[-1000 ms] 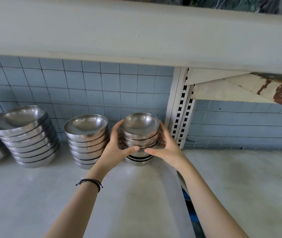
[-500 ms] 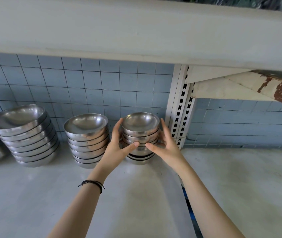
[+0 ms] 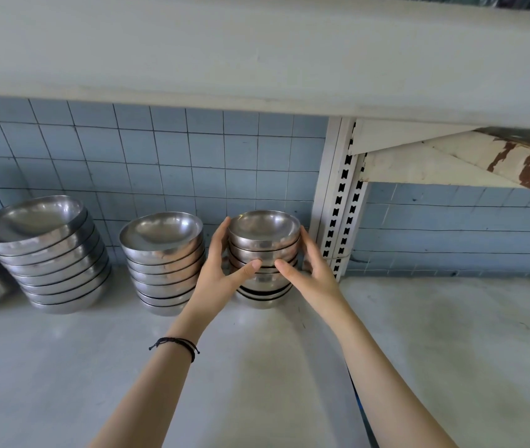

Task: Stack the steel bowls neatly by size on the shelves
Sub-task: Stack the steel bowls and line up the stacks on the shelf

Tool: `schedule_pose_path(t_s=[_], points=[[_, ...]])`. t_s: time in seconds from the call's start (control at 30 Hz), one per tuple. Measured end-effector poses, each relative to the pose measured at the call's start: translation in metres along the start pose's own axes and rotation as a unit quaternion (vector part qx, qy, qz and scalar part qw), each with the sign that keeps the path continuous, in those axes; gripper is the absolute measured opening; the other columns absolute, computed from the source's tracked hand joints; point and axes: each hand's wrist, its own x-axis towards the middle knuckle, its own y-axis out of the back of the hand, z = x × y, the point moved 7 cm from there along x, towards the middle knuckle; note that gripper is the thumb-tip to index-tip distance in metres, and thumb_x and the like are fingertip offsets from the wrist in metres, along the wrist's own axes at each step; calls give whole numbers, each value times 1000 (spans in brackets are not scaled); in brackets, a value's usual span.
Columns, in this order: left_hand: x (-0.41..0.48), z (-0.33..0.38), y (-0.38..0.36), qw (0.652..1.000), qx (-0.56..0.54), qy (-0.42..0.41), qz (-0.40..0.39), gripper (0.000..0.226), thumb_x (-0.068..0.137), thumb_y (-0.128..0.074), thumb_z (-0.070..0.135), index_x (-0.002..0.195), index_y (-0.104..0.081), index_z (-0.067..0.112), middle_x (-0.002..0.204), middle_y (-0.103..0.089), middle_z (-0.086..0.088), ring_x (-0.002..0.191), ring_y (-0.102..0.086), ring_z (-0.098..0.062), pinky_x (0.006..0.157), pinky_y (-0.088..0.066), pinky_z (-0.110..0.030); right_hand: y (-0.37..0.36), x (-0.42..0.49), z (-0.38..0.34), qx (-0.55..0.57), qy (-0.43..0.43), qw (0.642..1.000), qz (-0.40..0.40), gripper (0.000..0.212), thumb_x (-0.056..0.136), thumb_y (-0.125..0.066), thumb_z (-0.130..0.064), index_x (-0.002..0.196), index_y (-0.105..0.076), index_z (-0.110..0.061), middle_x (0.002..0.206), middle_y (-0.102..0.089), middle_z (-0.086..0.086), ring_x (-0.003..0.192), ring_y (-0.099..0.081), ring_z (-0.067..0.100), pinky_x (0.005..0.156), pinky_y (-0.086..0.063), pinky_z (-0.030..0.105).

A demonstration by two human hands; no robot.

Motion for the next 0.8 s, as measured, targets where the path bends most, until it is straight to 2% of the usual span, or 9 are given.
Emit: schedule_pose_path(t_s=[0.13, 0.23, 0.3, 0.37, 0.47, 0.57, 0.63, 0.8], points=[[-3, 0, -1, 1000, 0, 3, -10, 86, 78, -73, 27, 145, -20, 41, 135, -36, 43, 131, -38, 10, 105, -36, -12, 0, -5, 0, 0, 0, 1000, -5, 88, 83, -70, -49, 153, -18, -46, 150, -25, -32, 145, -23, 2, 117, -23, 27], [-5, 5, -2, 1000, 3, -5, -10, 89, 82, -72, 20, 147, -14, 38, 138, -29, 41, 129, -33, 18, 101, -32, -4, -1, -8, -2, 5, 13, 1000, -18, 90, 84, -72, -44, 147, -10, -60, 153, -18, -36, 145, -19, -3, 117, -22, 25], [-7, 7, -2, 999, 22, -21, -13, 90, 83, -72, 12, 146, -13, 38, 140, -26, 36, 129, -31, 21, 100, -29, -1, -2, -10, -6, -3, 26, 999, -31, 93, 82, -75, -40, 143, -9, -65, 148, -16, -45, 143, -19, -11, 114, -22, 17], [-9, 6, -4, 998, 43, -32, -22, 89, 81, -74, 15, 143, -15, 43, 142, -27, 33, 130, -31, 18, 101, -29, -3, -2, -11, -7, -15, 36, 998, -41, 96, 82, -78, -34, 145, -10, -61, 138, -14, -57, 136, -19, -22, 107, -23, 3], [-13, 4, -4, 998, 51, -40, -23, 84, 81, -73, 21, 142, -20, 44, 146, -28, 28, 135, -29, 12, 105, -28, -6, -3, -12, -8, -23, 41, 998, -44, 95, 84, -77, -31, 148, -11, -56, 136, -14, -59, 130, -16, -31, 98, -23, -6], [-12, 4, -5, 999, 32, -39, -12, 77, 87, -70, 17, 143, -25, 43, 147, -33, 26, 138, -30, 6, 108, -29, -11, -3, -11, -9, -6, 38, 999, -35, 85, 89, -71, -33, 147, -14, -57, 140, -16, -52, 128, -16, -32, 97, -24, -6], [-11, 5, -5, 999, 22, -35, -3, 73, 88, -68, 15, 142, -28, 42, 143, -36, 30, 135, -32, 8, 106, -31, -10, -2, -10, -8, 7, 35, 999, -25, 80, 91, -69, -33, 146, -16, -57, 143, -19, -48, 130, -19, -29, 104, -25, 1], [-11, 3, -5, 999, 16, -30, 5, 72, 85, -69, 23, 143, -30, 40, 138, -42, 34, 134, -38, 4, 108, -34, -16, -3, -10, -9, -1, 37, 999, -23, 88, 86, -75, -33, 145, -15, -61, 145, -21, -44, 132, -22, -25, 100, -27, 0]])
